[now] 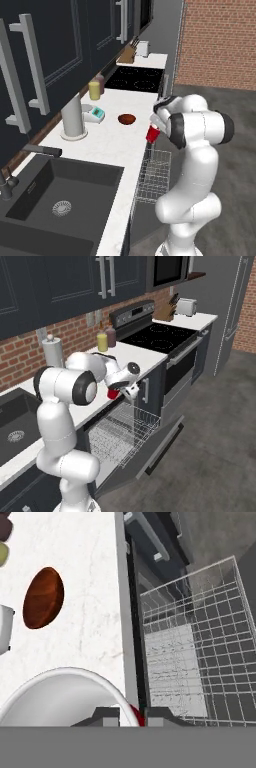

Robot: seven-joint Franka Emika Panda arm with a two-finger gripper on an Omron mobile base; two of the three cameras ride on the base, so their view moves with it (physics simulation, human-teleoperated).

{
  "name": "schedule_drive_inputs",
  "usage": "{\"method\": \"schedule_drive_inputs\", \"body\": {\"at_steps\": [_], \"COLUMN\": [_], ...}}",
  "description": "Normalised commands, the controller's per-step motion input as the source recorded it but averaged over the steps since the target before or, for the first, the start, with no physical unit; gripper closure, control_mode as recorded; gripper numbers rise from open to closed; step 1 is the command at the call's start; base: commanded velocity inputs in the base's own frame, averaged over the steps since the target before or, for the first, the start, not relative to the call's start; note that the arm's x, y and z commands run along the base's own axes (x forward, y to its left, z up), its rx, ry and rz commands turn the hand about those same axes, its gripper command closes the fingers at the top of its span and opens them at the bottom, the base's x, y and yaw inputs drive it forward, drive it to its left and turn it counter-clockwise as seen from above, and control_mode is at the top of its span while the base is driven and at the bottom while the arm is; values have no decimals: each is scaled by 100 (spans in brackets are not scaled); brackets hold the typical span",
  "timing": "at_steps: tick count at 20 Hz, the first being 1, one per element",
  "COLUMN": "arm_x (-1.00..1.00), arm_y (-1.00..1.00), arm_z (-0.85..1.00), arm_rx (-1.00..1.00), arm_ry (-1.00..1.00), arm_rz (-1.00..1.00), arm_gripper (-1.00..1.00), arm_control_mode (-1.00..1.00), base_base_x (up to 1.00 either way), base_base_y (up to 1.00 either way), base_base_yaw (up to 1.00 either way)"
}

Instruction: Pick up the cup and bowl from the counter, place them in the dishwasher, and close the dishwasher door.

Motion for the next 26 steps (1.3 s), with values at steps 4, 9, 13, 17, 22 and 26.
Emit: {"method": "schedule_drive_inputs", "body": {"at_steps": [4, 9, 13, 17, 22, 26], "arm_x": [-31, 6, 31, 35, 38, 56], "arm_y": [-100, -99, -75, -31, 4, 26], "arm_z": [-10, -49, -70, -86, -86, -68], "arm_rx": [7, 16, 26, 29, 23, 14], "arm_ry": [-1, 2, 10, 14, 14, 14], "arm_rz": [-6, -1, 0, 0, 0, 0], "arm_gripper": [100, 100, 100, 100, 100, 100], "arm_control_mode": [-100, -100, -100, -100, -100, -100], "base_base_x": [0, 0, 0, 0, 0, 0], "base_base_y": [0, 0, 0, 0, 0, 0], "base_base_yaw": [0, 0, 0, 0, 0, 0]}}
